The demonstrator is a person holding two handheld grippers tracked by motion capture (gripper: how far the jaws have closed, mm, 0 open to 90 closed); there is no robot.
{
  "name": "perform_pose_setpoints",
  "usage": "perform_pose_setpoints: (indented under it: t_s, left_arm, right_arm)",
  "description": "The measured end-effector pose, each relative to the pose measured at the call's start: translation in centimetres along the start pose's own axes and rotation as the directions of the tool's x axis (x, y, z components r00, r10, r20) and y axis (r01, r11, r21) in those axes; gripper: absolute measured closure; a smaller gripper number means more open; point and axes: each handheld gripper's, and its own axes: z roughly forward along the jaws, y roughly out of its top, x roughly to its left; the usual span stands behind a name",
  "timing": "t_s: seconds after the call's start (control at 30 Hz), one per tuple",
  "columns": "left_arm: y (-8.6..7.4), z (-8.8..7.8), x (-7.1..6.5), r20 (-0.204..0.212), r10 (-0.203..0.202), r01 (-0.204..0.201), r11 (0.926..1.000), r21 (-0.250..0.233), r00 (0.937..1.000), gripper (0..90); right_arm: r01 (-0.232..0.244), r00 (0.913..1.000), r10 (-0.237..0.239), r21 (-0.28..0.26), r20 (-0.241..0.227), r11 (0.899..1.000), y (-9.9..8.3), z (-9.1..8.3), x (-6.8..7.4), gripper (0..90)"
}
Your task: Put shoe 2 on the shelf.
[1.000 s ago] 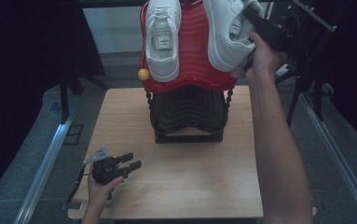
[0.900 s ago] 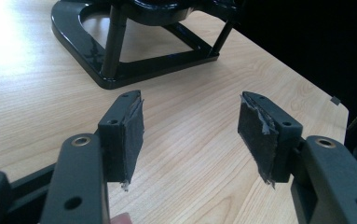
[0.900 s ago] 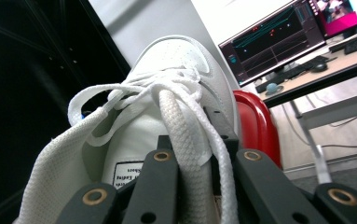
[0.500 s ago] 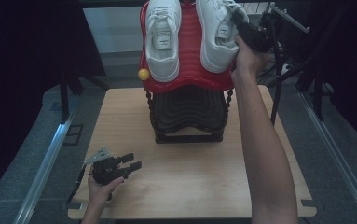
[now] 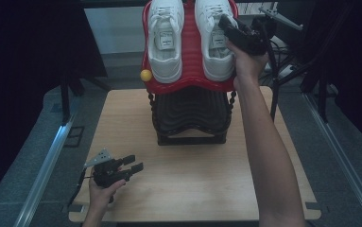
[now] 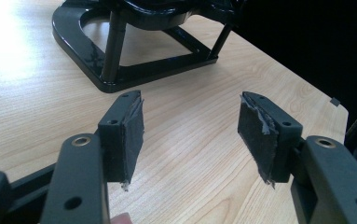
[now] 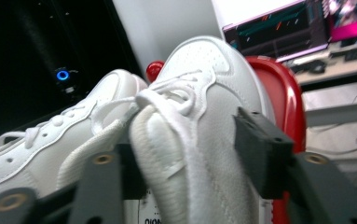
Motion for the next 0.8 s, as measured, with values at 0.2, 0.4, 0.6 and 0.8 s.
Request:
perform_pose_setpoints:
  t_s: [0.2,0.4,0.6,0.8]
  left_arm:
    - [0.1,-0.1,-0.1,-0.004,-0.002,0.002,1.0000,-0.003,1.0000,41.0]
    - [0.1,0.1,0.0,-0.002,0.000,0.000,1.0000,0.003,1.0000,41.0]
    - [0.1,0.2,-0.1,-0.003,0.000,0.000,1.0000,0.007,1.0000,41.0]
    - [0.1,0.4,-0.2,-0.005,-0.003,0.003,0.9999,0.012,1.0000,41.0]
  right_arm:
    - [-0.066,0.9907,0.064,-0.007,-0.120,0.998,0.1,-1.2,-0.6,38.3]
    - [-0.058,0.9893,0.053,-0.030,-0.136,0.998,1.0,-3.5,-1.2,39.1]
    - [-0.049,0.9898,0.043,-0.040,-0.136,0.998,0.8,-6.4,-2.9,41.5]
    - [-0.070,0.9861,0.061,-0.056,-0.155,0.996,-0.8,-9.3,-5.1,42.9]
